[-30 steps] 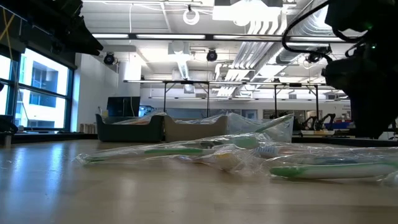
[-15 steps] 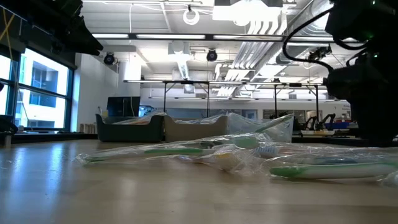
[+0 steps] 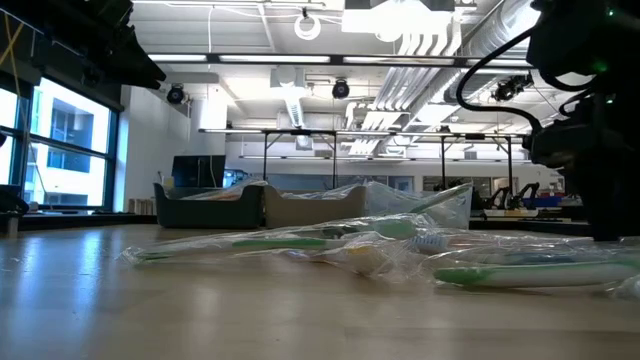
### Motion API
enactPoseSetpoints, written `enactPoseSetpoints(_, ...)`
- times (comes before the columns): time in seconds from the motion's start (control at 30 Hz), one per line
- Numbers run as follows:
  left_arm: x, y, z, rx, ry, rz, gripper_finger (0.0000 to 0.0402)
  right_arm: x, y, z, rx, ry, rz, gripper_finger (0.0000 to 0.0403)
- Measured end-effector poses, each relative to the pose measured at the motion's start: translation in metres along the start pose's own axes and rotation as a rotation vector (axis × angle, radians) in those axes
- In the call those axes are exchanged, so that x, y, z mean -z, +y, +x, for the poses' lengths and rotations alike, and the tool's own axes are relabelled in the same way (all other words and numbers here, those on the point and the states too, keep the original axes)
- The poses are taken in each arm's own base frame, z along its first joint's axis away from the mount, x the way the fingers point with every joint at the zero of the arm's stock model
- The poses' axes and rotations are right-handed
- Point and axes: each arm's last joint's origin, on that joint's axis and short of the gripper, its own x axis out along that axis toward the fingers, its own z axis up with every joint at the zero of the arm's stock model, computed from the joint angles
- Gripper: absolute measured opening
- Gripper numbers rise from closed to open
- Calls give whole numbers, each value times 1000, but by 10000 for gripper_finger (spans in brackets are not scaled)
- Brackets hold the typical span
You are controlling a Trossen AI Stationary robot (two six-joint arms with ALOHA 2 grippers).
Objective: Pick & Place Toothbrushes
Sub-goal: Put the orange toothbrush into the dark blue bin
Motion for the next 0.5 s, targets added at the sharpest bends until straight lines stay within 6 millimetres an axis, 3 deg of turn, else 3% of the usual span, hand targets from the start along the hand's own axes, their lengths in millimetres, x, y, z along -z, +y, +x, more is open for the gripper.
enactPoseSetpoints(0.5,0,0,0,0,0,3,143,0,-4,-2,16,-26,82,45)
